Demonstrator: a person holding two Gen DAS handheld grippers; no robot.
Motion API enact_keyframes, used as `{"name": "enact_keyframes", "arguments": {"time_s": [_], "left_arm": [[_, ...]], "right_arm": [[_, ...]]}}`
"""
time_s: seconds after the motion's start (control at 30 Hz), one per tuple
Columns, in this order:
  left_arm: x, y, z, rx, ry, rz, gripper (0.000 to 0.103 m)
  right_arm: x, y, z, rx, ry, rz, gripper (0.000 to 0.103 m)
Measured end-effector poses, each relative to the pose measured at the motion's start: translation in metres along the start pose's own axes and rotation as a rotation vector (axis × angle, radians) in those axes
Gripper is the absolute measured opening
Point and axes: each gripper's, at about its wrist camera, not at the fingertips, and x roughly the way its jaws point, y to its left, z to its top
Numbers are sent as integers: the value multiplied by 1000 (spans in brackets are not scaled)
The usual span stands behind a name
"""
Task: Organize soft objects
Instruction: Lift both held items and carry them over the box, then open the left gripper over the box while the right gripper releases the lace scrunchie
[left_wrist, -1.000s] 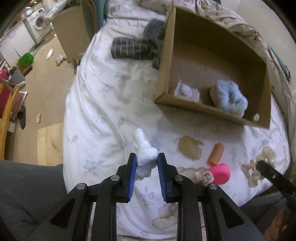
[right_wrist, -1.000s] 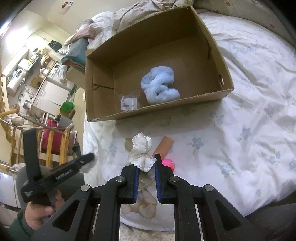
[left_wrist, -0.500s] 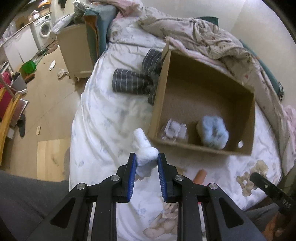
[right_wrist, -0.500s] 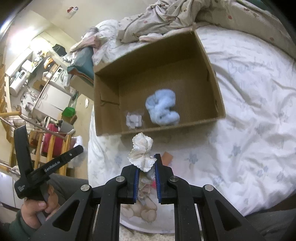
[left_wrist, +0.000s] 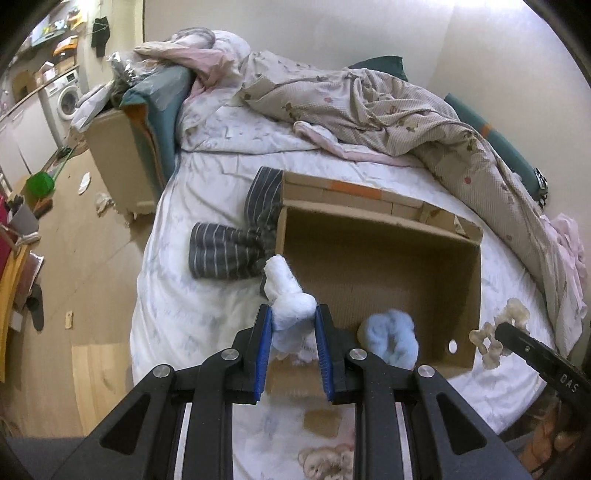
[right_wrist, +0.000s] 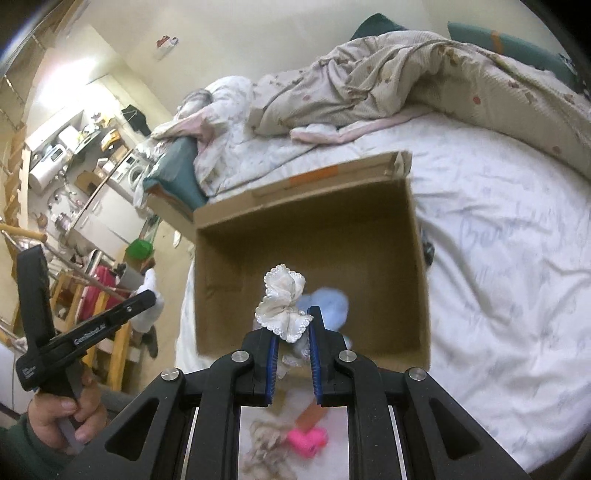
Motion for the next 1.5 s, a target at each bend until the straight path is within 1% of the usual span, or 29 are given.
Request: {"name": "enact_keyframes", "arguments": {"time_s": [0.13,0.27,0.37,0.47,0.53,0.63,0.77,0.87,1.0,1.1,1.17,1.4,1.5], "left_arm": [[19,-6,9,17,2,1,21],[44,-9,7,-5,31,-27,21],[59,-13,3,1,41,-40,21],[73,-13,-2,4,55,-76,21],[80,-13,-5,10,65,-62,21],[92,-12,-10,13,90,-62,21],[95,-15,-16,45,90,-58,21],[94,-15,-16,54,87,-57,22],[96,-17,-19,60,96,-62,22],[97,-23,-22,95,97,-59,22],[101,-24,-26,107,114,-52,22],[107,-22,-29,92,142,-48,22],[107,-22,-30,96,147,-48,24]], "right_arm": [[15,-13,13,13,-10,-23,17],[30,-21,10,19,-18,-17,17],[42,-25,8,29,1,-25,17],[53,-30,5,40,24,-41,17],[58,-37,4,70,39,-41,17],[64,-44,3,96,57,-44,17],[67,-50,0,124,73,-45,17],[73,-55,-4,143,102,-52,17],[80,-53,-6,125,123,-79,17],[85,-53,-6,129,137,-84,17],[87,-53,-7,126,143,-87,17],[92,-52,-7,124,160,-94,17],[93,-51,-8,120,163,-91,17]]}}
